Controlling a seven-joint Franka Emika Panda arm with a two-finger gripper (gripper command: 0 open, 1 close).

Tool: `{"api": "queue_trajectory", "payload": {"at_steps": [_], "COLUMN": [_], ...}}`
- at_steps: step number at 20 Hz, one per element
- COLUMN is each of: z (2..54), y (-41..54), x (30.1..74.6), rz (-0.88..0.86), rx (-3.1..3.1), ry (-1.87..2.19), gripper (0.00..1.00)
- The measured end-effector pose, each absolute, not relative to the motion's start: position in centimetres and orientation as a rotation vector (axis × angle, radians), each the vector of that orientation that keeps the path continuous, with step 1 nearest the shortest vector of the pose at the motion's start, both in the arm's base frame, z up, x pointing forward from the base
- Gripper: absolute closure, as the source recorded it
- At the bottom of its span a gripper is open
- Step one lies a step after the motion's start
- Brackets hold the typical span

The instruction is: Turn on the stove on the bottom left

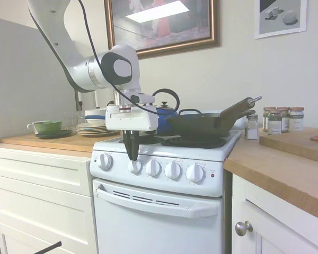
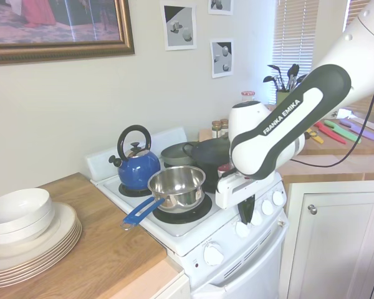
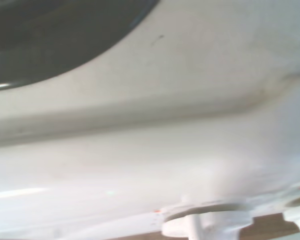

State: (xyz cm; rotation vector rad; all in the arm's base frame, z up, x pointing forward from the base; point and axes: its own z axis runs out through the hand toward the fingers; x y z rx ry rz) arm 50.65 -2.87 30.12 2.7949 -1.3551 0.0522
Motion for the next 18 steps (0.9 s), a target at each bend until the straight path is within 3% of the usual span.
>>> {"api": "queue_trajectory", "payload": {"at_steps": [18], "z": [28.6], "y": [-1.1], "x": [50.7], "rz": [0.002], "rx": [2.807], "ry": [-1.349], "gripper": [1.00]}}
